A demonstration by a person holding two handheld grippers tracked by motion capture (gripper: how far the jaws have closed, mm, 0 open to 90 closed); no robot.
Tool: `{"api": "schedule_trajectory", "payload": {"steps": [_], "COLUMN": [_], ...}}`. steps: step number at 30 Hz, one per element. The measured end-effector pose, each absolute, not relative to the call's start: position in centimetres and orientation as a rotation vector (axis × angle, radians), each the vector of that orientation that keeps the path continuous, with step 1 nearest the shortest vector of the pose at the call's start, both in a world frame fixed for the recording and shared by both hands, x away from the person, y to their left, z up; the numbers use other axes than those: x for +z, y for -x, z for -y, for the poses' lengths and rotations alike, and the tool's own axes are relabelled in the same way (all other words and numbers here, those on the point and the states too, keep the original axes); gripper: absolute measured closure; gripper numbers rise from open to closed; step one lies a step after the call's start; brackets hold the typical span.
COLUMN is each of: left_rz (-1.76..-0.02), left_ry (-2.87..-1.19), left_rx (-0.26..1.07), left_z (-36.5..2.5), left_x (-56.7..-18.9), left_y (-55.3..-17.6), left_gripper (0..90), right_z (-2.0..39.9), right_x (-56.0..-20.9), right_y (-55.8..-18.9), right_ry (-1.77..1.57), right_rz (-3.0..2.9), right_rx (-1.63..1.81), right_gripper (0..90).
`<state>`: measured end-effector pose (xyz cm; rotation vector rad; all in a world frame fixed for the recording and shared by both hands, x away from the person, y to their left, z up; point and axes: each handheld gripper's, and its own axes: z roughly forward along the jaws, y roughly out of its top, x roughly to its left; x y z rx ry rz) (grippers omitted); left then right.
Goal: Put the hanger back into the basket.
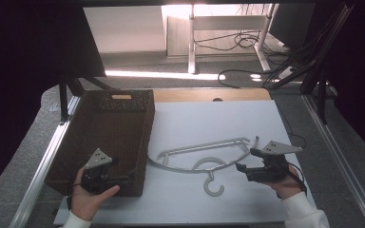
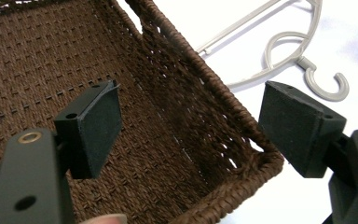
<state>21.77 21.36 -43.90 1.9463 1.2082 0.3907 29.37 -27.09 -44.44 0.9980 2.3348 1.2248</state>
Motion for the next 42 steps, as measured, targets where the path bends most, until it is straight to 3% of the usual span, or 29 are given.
{"api": "schedule_trajectory", "payload": {"steps": [17,31,35,39,42], "left_rz": [-1.173,-1.146,-1.158,-1.166,-1.168], "left_ry": [-1.952,-1.976,-1.973,-1.972,-1.974], "left_rx": [0.414,0.394,0.4,0.407,0.41], "left_z": [-21.3,-21.6,-21.9,-21.9,-21.9], "left_x": [-43.2,-43.3,-43.3,-43.3,-43.3], "left_y": [-21.2,-21.5,-21.4,-21.3,-21.3], "left_gripper": [21.3,21.1,21.0,20.9,20.8], "right_z": [26.6,23.0,20.7,17.1,15.8], "right_x": [-44.4,-45.0,-45.2,-46.5,-46.9], "right_y": [-29.4,-31.2,-33.4,-36.4,-37.4], "right_ry": [-0.977,-0.958,-0.954,-0.896,-0.893], "right_rz": [-2.381,-2.47,-2.51,-2.595,-2.621], "right_rx": [1.186,1.066,1.03,0.92,0.899], "right_gripper": [33.5,44.7,52.8,69.1,75.5]}}
